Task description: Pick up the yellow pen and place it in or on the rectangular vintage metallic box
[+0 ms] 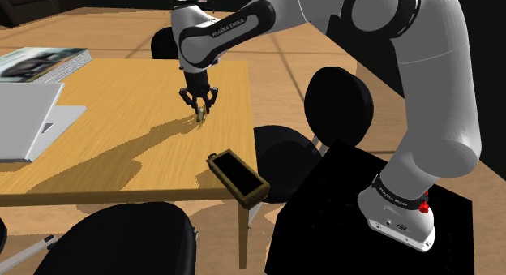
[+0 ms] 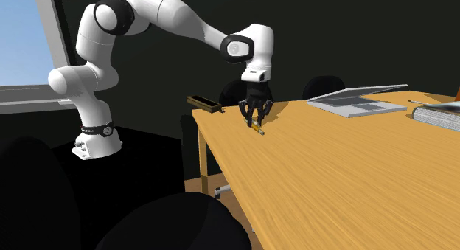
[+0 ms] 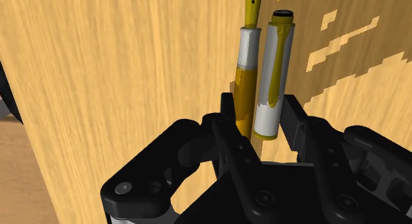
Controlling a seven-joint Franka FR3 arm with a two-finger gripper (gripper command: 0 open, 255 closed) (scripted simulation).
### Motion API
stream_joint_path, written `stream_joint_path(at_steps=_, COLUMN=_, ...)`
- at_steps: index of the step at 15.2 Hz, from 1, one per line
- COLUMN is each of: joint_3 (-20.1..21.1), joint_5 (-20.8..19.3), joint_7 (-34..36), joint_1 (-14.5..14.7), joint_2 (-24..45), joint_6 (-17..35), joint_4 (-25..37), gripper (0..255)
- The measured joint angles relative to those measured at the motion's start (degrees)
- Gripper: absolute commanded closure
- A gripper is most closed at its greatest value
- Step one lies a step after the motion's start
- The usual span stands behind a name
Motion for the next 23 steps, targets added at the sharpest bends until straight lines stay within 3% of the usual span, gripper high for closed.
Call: stream_joint_path(at_steps=23, joint_3=0.78, joint_5=1.29, joint_7=-1.07, joint_1=0.44, joint_2=-3.54, joint_6=-14.97, joint_4=11.63, gripper=255)
